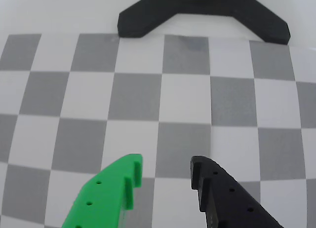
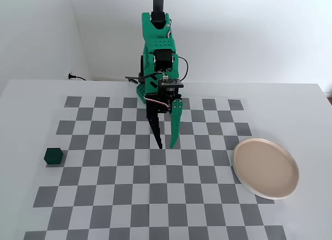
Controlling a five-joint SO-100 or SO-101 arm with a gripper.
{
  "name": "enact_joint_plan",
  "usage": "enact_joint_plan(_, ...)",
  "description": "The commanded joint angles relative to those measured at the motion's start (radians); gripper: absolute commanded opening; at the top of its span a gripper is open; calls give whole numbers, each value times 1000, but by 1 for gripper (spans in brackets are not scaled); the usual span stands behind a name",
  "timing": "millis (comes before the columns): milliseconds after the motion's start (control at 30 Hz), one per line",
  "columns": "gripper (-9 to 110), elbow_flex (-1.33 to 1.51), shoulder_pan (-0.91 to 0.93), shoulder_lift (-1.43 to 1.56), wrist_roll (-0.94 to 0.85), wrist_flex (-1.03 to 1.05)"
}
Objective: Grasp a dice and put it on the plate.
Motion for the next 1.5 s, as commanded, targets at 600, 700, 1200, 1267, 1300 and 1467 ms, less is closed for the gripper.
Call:
enact_joint_plan(600,15,-723,342,-566,31,2)
enact_joint_plan(700,15,-795,425,-641,51,14)
enact_joint_plan(1200,16,-936,762,-811,55,69)
enact_joint_plan(1267,16,-977,799,-851,69,103)
enact_joint_plan(1300,17,-980,816,-865,71,104)
enact_joint_plan(1467,17,-985,881,-914,75,97)
